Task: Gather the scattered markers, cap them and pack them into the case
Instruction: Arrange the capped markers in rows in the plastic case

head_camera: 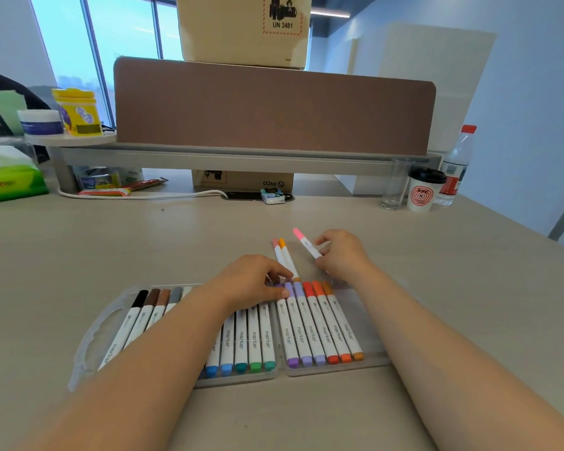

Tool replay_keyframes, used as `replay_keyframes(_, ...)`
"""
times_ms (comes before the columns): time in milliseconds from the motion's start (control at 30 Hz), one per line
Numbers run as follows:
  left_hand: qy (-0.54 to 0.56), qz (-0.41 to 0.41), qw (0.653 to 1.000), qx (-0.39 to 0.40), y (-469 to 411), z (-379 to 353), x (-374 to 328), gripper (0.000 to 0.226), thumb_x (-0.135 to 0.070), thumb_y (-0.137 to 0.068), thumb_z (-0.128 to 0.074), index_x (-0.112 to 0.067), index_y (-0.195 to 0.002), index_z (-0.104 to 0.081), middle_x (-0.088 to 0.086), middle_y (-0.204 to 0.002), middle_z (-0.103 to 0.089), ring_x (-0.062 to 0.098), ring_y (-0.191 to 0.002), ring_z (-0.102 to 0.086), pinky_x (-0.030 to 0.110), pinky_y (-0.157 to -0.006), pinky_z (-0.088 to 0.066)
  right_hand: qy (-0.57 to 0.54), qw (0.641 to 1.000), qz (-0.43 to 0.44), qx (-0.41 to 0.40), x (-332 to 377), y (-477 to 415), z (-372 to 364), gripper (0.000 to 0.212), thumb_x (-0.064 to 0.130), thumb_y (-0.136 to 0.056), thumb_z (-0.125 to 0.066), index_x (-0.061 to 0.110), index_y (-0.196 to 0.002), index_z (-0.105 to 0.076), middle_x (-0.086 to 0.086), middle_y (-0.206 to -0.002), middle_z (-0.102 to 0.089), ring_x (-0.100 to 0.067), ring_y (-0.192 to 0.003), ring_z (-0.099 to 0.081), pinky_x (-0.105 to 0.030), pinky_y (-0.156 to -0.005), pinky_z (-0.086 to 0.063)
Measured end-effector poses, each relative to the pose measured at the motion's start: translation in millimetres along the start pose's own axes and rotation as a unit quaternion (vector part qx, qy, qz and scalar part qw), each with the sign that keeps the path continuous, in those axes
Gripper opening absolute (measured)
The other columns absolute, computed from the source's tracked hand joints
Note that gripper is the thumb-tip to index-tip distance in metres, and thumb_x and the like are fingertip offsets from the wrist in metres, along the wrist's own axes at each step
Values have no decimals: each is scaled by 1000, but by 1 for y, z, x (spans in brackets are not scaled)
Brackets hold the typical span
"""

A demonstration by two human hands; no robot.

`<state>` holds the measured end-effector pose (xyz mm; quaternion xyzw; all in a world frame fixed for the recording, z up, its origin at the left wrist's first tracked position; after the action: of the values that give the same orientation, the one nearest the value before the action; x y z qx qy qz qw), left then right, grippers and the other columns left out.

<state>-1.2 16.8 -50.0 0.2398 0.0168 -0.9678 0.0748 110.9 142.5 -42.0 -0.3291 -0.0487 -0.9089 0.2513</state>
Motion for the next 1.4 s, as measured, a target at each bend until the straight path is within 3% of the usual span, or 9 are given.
replay_keyframes(200, -78, -23, 996, 25, 1, 2, -12, 34, -31, -90, -57, -27, -124, -59, -3, -127, -54, 12, -110, -52, 26, -93, -42, -133, 991, -15, 7, -2, 17, 35, 39, -2, -78, -64, 16, -111, -56, -8, -94, -63, -21, -74, -59, -29, -54, -50)
replay_keyframes(333, -109, -19, 993, 42, 0, 3, -16, 33, -31, -91, -57, -26, -123, -60, -4, -127, -56, 11, -109, -53, 24, -92, -42, -168, 983, -44, 56, -13, 31, 43, 42, -4, -79, -60, 11, -118, -56, -18, -104, -65, -32, -81, -66, -39, -69, -56)
replay_keyframes(533, -155, 16, 986, 63, -8, -1, -25, 41, -43, -86, -59, -21, -121, -61, -1, -119, -59, 14, -104, -54, 26, -87, -44, -150, 979, -57, 126, -31, 51, 47, 47, 4, -82, -69, 12, -125, -53, -9, -92, -68, -14, -69, -66, -22, -56, -54)
replay_keyframes(733, -191, 59, 979, 48, -17, -10, -33, 46, -55, -83, -56, -16, -107, -55, 3, -102, -59, 16, -91, -55, 31, -81, -47, -155, 974, -72, 147, -39, 58, 42, 57, 6, -78, -73, 14, -128, -48, -5, -85, -62, -15, -68, -65, -23, -55, -55)
replay_keyframes(900, -161, 93, 982, -19, -31, -5, -24, 34, -36, -95, -45, -15, -121, -51, 8, -120, -52, 23, -106, -53, 32, -88, -43, -151, 976, -78, 139, -42, 56, 41, 65, 8, -78, -73, 12, -136, -42, -4, -91, -57, -17, -73, -64, -24, -59, -56)
replay_keyframes(1000, -152, 113, 980, -58, -48, -5, -16, 33, -30, -97, -43, -14, -124, -52, 10, -126, -49, 26, -112, -51, 33, -91, -41, -162, 976, -72, 127, -47, 53, 38, 67, 8, -78, -74, 12, -137, -42, -2, -88, -55, -20, -77, -64, -31, -70, -58)
replay_keyframes(1167, -123, 187, 973, -63, -70, -11, -13, 36, -41, -91, -52, -7, -99, -59, 10, -98, -59, 24, -94, -55, 31, -78, -42, -175, 976, -60, 114, -57, 50, 35, 61, 12, -77, -75, 11, -131, -48, -2, -81, -57, -21, -78, -62, -39, -81, -56)
replay_keyframes(1267, -107, 209, 969, -76, -76, -8, -16, 25, -35, -85, -61, -11, -81, -53, 5, -83, -52, 21, -82, -52, 29, -73, -43, -203, 971, -59, 111, -60, 50, 37, 59, 11, -78, -74, 10, -131, -48, -4, -80, -57, -17, -71, -60, -33, -73, -55)
replay_keyframes(1400, -124, 211, 967, -72, -77, -9, -26, 34, -36, -78, -69, -14, -66, -45, 1, -70, -49, 20, -78, -52, 29, -69, -45, -231, 966, -64, 101, -61, 50, 43, 60, 10, -78, -73, 10, -133, -47, -6, -85, -61, -16, -70, -63, -25, -58, -52)
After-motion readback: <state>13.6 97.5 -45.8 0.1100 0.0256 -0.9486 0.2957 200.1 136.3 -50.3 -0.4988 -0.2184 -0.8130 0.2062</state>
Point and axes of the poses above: each hand's wrist, its own y-axis away from the middle knuckle, its own z-axis out of the back of the hand, x = y × z, the point moved 4 cm from there along -y, towards the middle knuckle
